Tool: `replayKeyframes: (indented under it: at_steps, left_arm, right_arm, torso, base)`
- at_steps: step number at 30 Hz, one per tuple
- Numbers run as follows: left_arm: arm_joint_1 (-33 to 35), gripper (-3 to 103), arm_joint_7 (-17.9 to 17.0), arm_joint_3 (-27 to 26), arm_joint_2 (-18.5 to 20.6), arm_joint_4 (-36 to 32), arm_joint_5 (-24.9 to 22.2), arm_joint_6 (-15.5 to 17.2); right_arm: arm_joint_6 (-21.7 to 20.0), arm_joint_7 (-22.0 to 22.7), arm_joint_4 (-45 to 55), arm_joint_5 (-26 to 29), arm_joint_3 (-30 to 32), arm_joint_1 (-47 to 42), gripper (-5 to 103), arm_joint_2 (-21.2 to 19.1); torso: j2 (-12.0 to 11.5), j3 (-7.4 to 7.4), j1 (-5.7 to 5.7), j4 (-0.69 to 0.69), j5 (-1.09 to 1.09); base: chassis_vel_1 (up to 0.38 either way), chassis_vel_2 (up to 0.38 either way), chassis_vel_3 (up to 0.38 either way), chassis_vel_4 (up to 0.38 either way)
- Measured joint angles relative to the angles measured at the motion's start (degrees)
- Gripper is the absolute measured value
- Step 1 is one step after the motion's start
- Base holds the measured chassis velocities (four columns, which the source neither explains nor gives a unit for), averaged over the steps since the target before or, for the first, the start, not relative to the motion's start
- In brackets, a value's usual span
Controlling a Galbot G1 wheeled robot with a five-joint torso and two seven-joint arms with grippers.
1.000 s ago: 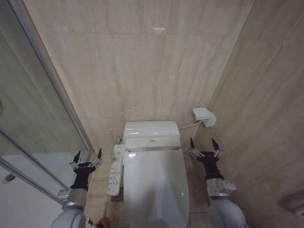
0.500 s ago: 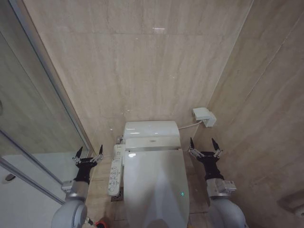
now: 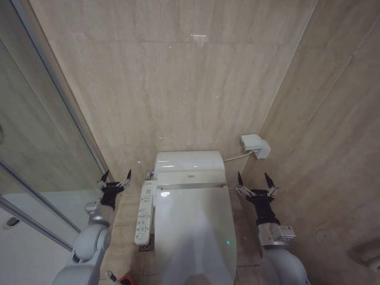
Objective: Open the toilet lid, clean the toilet bowl with a toilet brush, close the toilet lid, and flush.
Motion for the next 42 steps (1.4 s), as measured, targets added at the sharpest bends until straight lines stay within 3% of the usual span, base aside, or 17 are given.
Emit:
replayKeyframes:
  at_steps: [6,19,32,33,39,40,42]
  left_arm:
    - [-8.8,100,0.4,4.4,2.2,8.3,-0.4,-0.1]
    - [-20.3,100,2.7,11.0,4.7,22.9,-0.9,-2.7]
    - [-26.9,100,11.1,13.2,5.3,35.5,7.9,-11.8]
    - [-27.2,81,12.0,13.4,5.4,36.3,8.4,-12.5]
    - [-29.0,81,16.8,14.1,5.9,40.8,10.1,-16.1]
    - [-29.4,53,18.0,14.2,6.0,41.6,10.5,-17.0]
    - [-29.7,53,19.2,14.3,6.0,42.3,10.8,-17.8]
  right_arm:
    - [0.0,0.0,0.0,0.0,0.0,0.0,100,0.0]
    - [0.0,0.0,0.0,0.0,0.0,0.0,100,0.0]
    - [0.0,0.0,0.0,0.0,0.0,0.0,100,0.0]
    - [0.0,0.0,0.0,0.0,0.0,0.0,100,0.0]
    - [0.0,0.0,0.0,0.0,0.0,0.0,100,0.0]
    - [0.0,0.0,0.0,0.0,0.0,0.0,100,0.0]
    - [0.0,0.0,0.0,0.0,0.0,0.0,100,0.0]
  torso:
    - [0.0,0.00,0.00,-0.01,0.00]
    - [0.0,0.00,0.01,0.00,0.01]
    - [0.0,0.00,0.00,0.00,0.01]
    - [0.0,0.00,0.00,0.00,0.01]
    - [0.0,0.00,0.00,0.00,0.01]
    - [0.0,0.00,0.00,0.01,0.01]
    - [0.0,0.00,0.00,0.00,0.01]
  base:
    - [0.000,0.000,0.000,0.000]
    - [0.000,0.000,0.000,0.000]
    - [0.000,0.000,0.000,0.000]
    - [0.000,0.000,0.000,0.000]
    - [0.000,0.000,0.000,0.000]
    - [0.000,0.000,0.000,0.000]
    - [0.000,0.000,0.000,0.000]
